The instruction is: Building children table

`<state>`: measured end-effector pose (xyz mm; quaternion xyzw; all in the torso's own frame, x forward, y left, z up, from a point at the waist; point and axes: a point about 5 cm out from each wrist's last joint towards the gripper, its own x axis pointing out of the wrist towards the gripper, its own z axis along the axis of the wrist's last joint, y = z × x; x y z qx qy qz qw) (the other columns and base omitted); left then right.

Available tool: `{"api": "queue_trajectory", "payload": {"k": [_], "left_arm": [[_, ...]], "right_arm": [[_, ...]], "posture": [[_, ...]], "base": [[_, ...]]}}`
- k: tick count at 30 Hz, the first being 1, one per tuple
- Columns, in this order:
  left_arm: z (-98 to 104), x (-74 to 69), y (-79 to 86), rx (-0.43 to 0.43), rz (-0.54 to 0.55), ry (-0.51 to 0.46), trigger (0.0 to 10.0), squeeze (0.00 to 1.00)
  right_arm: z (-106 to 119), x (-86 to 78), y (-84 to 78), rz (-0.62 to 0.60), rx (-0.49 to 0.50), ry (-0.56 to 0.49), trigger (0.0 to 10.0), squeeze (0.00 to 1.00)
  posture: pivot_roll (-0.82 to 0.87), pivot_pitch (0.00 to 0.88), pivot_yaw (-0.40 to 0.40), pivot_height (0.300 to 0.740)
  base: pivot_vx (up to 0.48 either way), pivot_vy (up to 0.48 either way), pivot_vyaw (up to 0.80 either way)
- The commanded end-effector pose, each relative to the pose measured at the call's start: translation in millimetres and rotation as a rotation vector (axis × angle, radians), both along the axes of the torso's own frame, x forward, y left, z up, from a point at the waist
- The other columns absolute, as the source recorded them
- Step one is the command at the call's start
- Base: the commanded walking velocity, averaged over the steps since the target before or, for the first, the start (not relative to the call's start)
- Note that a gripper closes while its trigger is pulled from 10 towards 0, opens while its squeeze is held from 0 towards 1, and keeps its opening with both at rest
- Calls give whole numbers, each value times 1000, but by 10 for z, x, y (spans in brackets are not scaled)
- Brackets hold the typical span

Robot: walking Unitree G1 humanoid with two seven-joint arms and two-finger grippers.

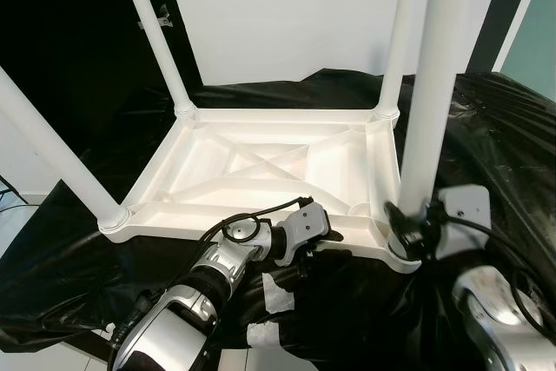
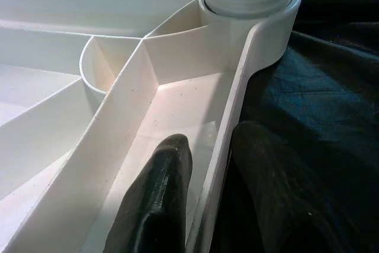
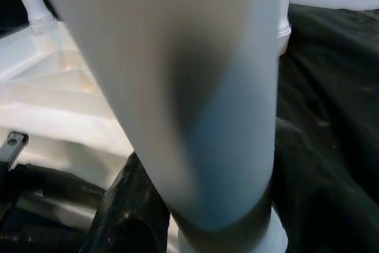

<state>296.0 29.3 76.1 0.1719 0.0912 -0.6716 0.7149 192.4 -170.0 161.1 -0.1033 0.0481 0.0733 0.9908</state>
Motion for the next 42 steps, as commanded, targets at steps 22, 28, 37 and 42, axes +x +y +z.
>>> {"api": "queue_trajectory", "payload": {"k": [22,28,37,42], "left_arm": [[-279,16,131,93,263,-10,10000,0],[-277,11,112,94,253,-15,10000,0],[-282,-1,86,88,252,-11,10000,0],[-290,-8,80,91,249,-14,10000,0]], "right_arm": [[-464,-180,-92,-24,36,207,10000,0],[-516,-207,-142,-63,62,260,10000,0],[-492,-219,-210,-108,165,311,10000,0],[-488,-200,-219,-121,243,349,10000,0]], "posture": [[-179,0,73,740],[-186,0,75,740],[-189,0,63,740],[-186,0,60,740]], "base": [[0,0,0],[0,0,0],[0,0,0],[0,0,0]]}}
